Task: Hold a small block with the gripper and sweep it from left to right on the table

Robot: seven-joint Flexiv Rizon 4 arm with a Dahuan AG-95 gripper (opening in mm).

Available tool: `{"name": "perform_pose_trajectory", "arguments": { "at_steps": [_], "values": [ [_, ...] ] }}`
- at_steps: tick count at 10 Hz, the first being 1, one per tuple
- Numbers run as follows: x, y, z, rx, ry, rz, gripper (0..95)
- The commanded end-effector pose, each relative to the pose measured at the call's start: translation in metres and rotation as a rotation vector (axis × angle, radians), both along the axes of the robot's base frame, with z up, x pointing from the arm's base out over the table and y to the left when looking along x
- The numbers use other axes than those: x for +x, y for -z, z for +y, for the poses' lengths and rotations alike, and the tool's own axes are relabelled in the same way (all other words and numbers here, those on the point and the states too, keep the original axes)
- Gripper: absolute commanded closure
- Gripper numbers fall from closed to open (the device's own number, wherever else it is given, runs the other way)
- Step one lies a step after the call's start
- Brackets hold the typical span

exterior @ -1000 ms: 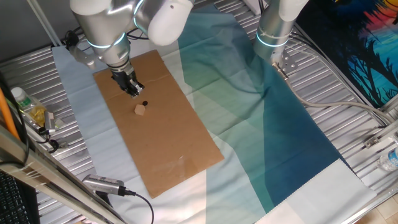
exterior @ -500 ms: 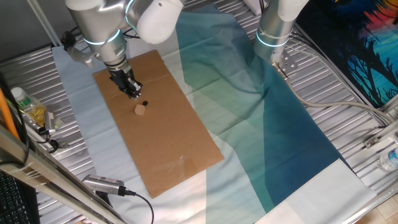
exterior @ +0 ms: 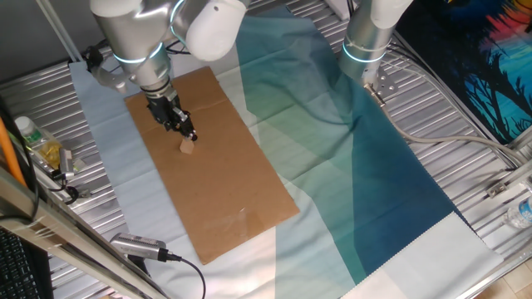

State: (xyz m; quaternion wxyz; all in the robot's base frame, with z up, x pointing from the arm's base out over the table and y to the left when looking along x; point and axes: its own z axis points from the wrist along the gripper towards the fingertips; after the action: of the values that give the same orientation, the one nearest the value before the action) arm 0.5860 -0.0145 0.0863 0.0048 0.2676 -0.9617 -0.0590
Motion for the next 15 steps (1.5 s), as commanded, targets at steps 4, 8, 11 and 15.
{"name": "perform_pose_trajectory", "arguments": {
  "at_steps": [4, 8, 11, 15],
  "values": [
    [0.002, 0.004, 0.004, -0.003, -0.158, -0.022, 19.0],
    [0.004, 0.017, 0.004, 0.001, -0.171, -0.023, 19.0],
    [0.006, 0.027, 0.009, -0.001, -0.175, -0.023, 19.0],
    [0.008, 0.042, 0.011, 0.003, -0.176, -0.025, 19.0]
  ]
}}
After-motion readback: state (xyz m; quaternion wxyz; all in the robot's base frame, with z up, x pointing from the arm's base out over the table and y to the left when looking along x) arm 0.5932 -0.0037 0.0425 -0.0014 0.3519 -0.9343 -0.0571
